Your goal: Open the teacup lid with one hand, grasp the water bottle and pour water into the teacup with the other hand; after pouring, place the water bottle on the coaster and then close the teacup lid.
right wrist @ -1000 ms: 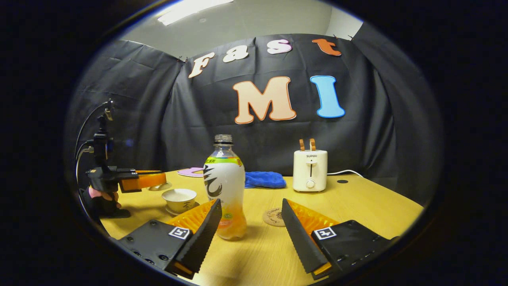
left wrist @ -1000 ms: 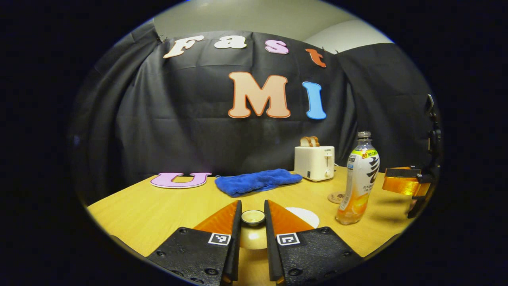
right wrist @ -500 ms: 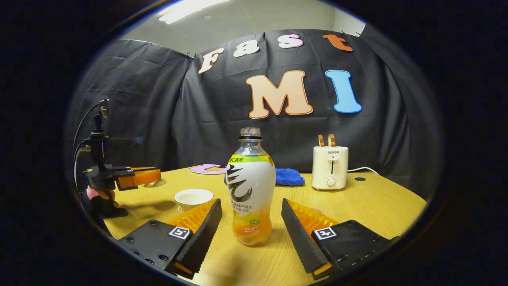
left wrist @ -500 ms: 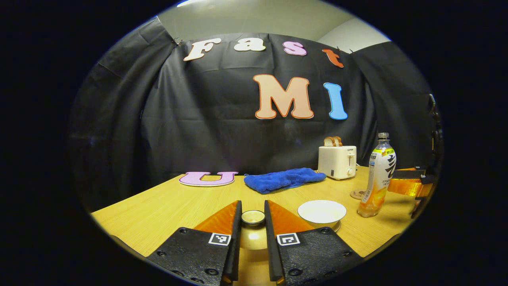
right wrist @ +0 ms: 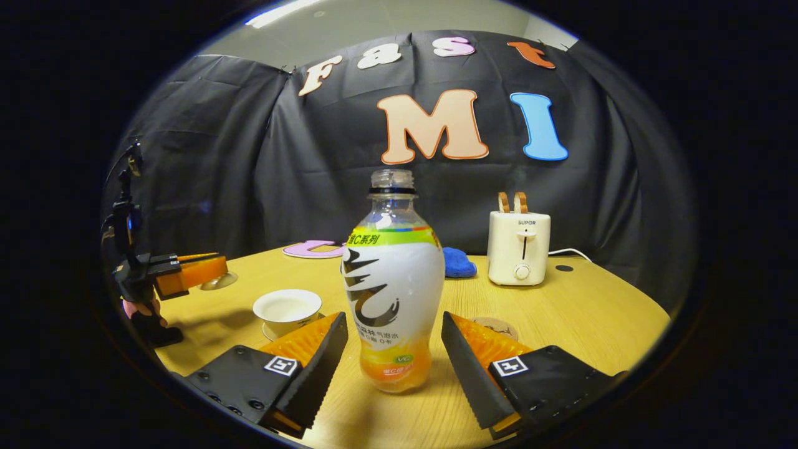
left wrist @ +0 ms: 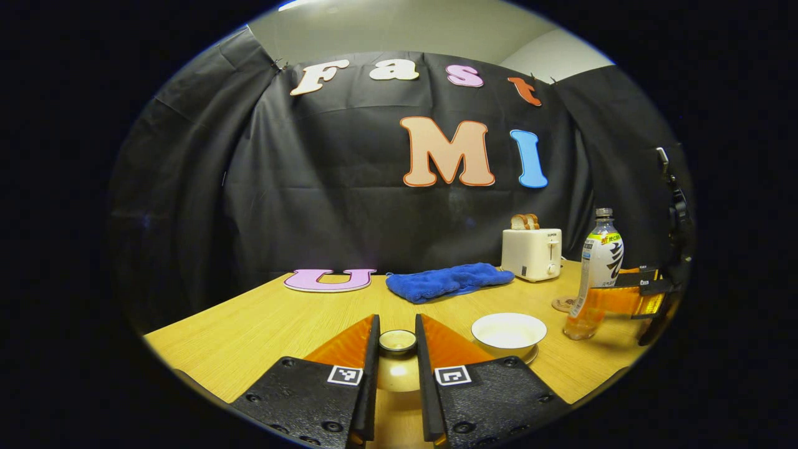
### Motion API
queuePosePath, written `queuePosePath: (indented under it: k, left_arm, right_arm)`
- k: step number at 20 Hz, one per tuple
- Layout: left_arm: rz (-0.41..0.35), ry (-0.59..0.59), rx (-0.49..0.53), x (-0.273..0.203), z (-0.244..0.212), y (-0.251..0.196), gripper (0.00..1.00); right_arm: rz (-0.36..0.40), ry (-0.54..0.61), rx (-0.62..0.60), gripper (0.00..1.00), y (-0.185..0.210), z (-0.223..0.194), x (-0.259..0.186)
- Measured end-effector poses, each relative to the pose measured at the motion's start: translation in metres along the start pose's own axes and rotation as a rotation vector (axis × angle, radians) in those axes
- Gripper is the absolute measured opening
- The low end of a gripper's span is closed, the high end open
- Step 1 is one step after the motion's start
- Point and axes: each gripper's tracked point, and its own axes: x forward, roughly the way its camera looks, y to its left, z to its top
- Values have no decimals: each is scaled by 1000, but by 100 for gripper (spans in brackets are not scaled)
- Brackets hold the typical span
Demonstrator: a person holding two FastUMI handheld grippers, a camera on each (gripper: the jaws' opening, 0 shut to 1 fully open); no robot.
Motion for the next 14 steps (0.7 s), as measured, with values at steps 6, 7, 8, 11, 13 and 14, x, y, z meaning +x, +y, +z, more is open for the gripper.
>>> queuePosePath:
  k: [6,7,8,11,13,14]
  left_arm:
    - [0,1,0,1,0,0,28]
    - [-1,1,0,1,-1,0,28]
    - [-1,1,0,0,0,0,27]
    - [-1,0,0,0,0,0,27]
    - [-1,0,0,0,0,0,27]
    - [-1,0,1,0,0,0,28]
  right_arm:
    - [-56,45,2,70,-5,-5,8]
    - [-64,46,4,67,-7,-5,8]
    - [-74,46,6,67,-9,-5,8]
    - [-100,45,12,66,-14,-6,5]
    - [-112,45,6,66,-13,-5,5]
    - [-127,41,-9,66,-16,-5,4]
